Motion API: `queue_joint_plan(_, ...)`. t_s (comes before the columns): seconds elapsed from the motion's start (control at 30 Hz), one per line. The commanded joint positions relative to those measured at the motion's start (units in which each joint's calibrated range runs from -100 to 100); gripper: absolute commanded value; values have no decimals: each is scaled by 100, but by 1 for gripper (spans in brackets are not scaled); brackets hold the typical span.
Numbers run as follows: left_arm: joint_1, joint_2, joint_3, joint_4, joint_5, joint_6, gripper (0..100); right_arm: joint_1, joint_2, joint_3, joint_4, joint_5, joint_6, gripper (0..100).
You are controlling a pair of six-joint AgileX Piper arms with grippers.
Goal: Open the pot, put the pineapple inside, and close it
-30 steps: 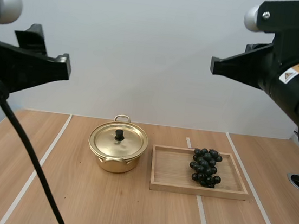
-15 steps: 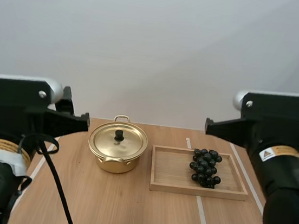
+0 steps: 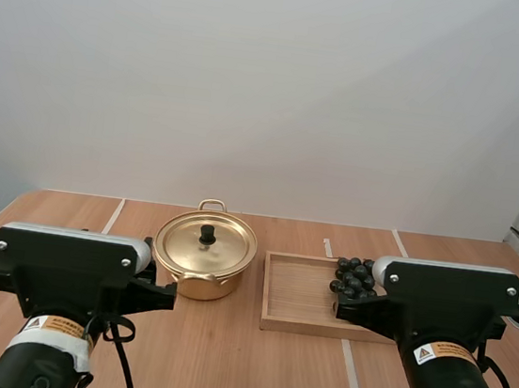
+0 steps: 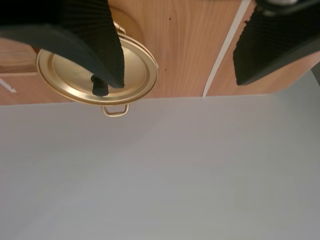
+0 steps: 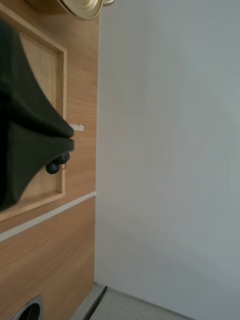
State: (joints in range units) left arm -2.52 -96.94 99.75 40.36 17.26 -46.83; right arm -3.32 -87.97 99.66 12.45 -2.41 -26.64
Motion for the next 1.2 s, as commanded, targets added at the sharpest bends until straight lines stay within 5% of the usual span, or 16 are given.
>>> queue_joint_plan(0.0,36,-110,25,-187,430,-53,100,-31,-43,34,32,416,-97,0)
queue_joint_plan(0.23,40,-179,25,-406,1226,-60,100,-124,-43,34,-634,662,-96,0)
queue_joint_plan(0.73,164,-179,25,-299,1609,-33,100,-176,-43,34,342,739,-96,0)
queue_joint_plan(1.17,164,-179,25,-965,1363,226,100,-176,-79,34,224,2223,-520,0)
